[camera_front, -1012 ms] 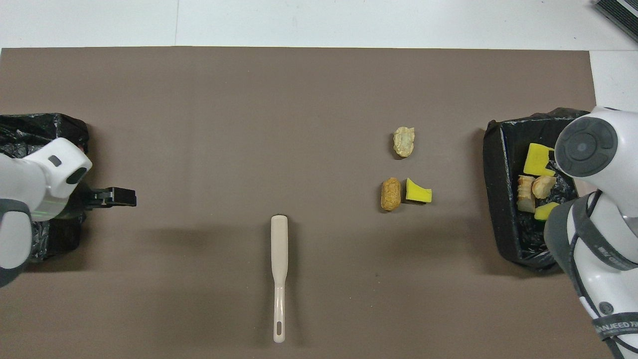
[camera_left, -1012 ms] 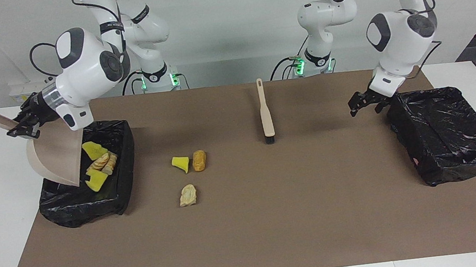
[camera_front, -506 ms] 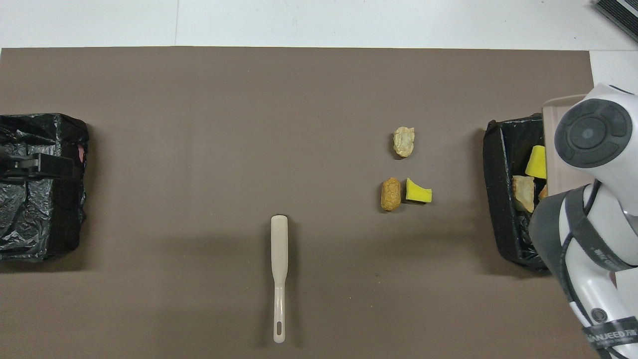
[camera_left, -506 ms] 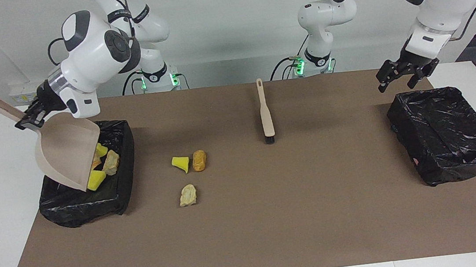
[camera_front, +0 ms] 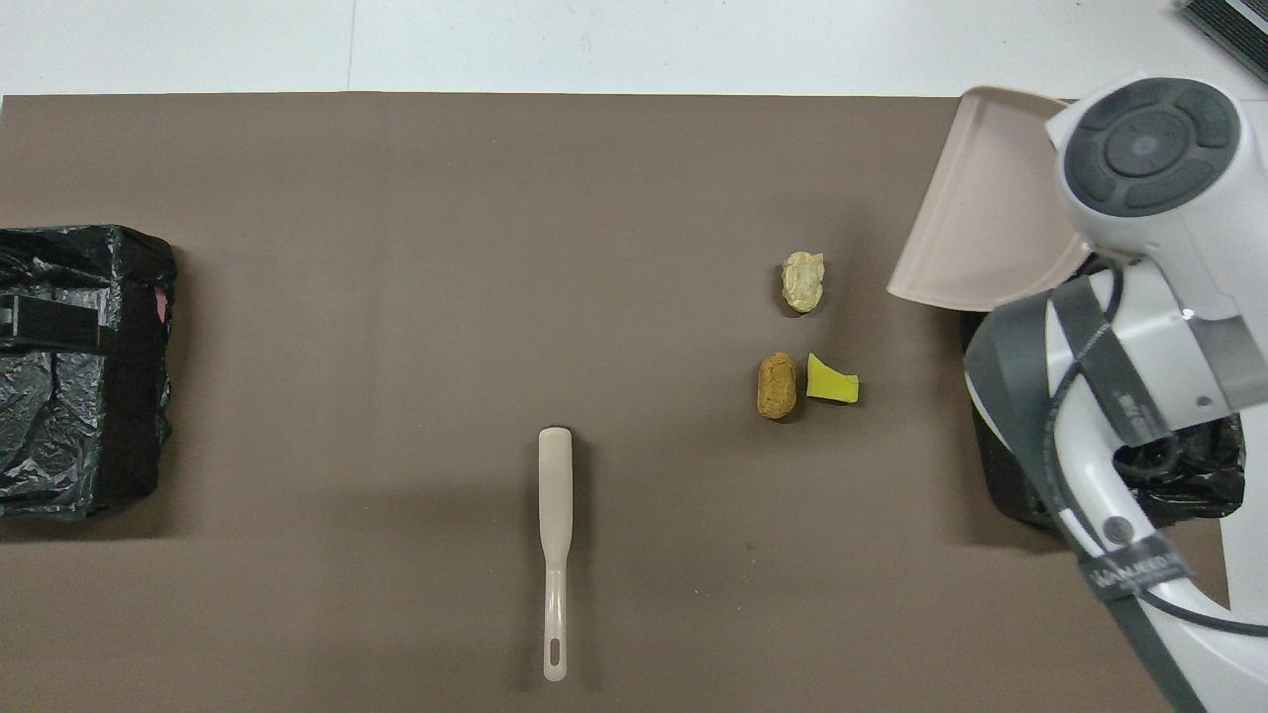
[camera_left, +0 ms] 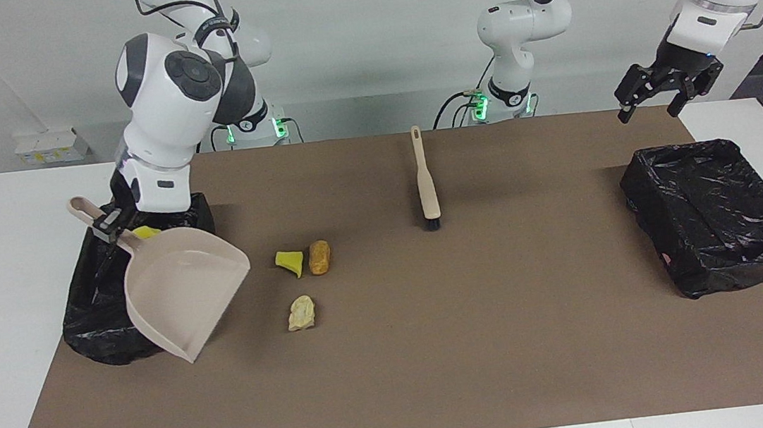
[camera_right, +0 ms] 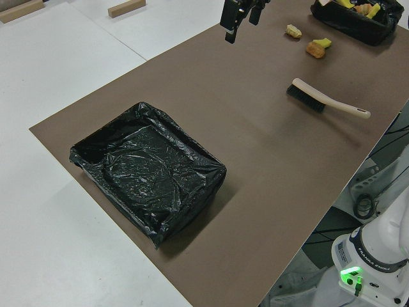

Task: Sweep and dump trash in bin
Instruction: 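Bring the empty dustpan back to the table center with the right gripper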

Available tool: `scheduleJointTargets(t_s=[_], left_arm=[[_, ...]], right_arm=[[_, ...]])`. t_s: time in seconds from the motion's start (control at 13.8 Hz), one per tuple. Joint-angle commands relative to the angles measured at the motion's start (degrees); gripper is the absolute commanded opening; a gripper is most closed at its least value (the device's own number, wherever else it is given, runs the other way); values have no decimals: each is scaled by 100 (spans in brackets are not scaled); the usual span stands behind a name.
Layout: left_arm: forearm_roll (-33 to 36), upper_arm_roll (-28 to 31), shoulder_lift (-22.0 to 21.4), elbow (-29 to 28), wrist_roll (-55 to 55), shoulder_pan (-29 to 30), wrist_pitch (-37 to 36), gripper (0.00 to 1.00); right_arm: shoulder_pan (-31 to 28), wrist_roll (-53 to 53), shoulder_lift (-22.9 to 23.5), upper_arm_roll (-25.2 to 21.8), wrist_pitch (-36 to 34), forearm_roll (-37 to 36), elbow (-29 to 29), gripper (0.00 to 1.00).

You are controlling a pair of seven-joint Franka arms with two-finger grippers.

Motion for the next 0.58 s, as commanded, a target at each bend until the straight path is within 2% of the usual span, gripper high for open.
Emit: scheduleJointTargets(t_s=[0.0, 0.36, 0.51], left_arm=[[79, -46, -44, -44, 67, 84, -84, 100], [79, -46, -44, -96, 58, 84, -84, 100], [79, -46, -52, -123, 58, 84, -67, 100]], right_arm=[[263, 1400, 705, 73, -62, 736, 840, 0], [1080, 4712, 1689, 73, 78, 1914, 1825, 0], [1361, 5987, 2006, 73, 455, 2477, 2028, 0]])
